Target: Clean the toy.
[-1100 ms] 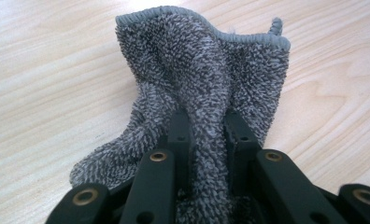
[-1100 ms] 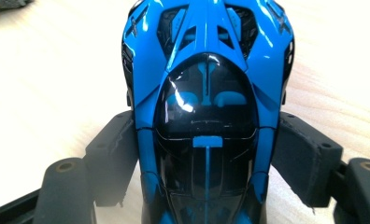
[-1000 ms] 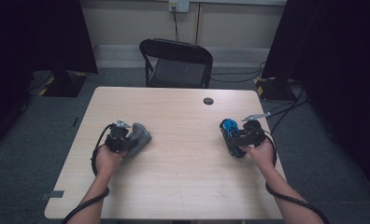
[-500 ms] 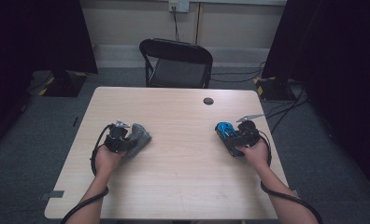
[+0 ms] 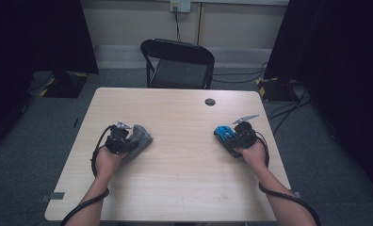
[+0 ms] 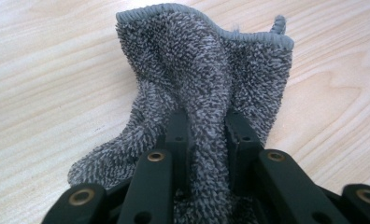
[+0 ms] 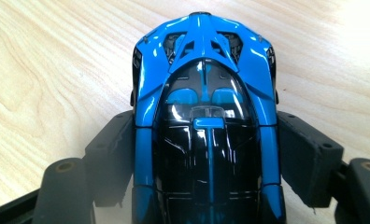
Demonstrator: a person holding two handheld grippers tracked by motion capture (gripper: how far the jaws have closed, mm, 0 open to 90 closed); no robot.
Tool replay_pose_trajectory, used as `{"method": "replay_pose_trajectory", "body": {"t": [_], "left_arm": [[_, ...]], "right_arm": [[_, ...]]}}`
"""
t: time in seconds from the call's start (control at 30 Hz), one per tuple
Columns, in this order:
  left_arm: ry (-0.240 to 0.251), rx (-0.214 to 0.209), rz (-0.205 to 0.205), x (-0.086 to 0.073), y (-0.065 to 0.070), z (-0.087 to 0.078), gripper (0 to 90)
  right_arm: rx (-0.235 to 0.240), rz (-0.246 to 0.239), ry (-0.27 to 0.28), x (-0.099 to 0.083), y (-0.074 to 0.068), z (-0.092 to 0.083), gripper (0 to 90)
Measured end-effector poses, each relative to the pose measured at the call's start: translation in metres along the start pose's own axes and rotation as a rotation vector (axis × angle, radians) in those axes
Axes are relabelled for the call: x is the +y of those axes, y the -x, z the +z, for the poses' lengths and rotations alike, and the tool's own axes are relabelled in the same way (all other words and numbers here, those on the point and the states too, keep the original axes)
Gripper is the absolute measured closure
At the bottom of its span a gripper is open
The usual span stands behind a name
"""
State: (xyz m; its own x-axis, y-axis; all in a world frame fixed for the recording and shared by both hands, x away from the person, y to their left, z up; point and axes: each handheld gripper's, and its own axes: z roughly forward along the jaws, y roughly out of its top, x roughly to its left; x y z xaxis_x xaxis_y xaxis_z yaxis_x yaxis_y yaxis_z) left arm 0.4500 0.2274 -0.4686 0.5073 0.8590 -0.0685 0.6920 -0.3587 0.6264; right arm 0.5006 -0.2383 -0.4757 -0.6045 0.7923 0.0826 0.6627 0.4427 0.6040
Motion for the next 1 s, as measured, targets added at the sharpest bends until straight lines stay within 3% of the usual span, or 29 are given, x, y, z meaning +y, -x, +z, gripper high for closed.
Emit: {"method": "replay_pose_trajectory", "body": {"t": [0.27,0.67,0.87,0.93,1.0], "left_arm": [[0.003,0.001,-0.005,-0.001,0.000,0.001,73.6],[0.023,-0.004,-0.026,-0.003,-0.002,0.001,65.2],[0.065,-0.003,-0.007,-0.002,-0.002,0.000,49.2],[0.089,-0.002,0.003,-0.003,-0.002,-0.002,40.7],[0.093,0.004,-0.002,-0.002,-0.002,-0.003,36.4]], "right_arm": [[-0.016,-0.012,-0.016,0.001,-0.002,0.006,26.5],[-0.037,-0.027,-0.028,0.001,-0.005,0.011,25.8],[-0.019,-0.006,-0.029,0.001,-0.002,0.013,20.6],[0.002,0.017,-0.004,0.001,-0.001,0.011,19.4],[-0.005,0.016,0.006,0.002,-0.001,0.009,17.1]]}}
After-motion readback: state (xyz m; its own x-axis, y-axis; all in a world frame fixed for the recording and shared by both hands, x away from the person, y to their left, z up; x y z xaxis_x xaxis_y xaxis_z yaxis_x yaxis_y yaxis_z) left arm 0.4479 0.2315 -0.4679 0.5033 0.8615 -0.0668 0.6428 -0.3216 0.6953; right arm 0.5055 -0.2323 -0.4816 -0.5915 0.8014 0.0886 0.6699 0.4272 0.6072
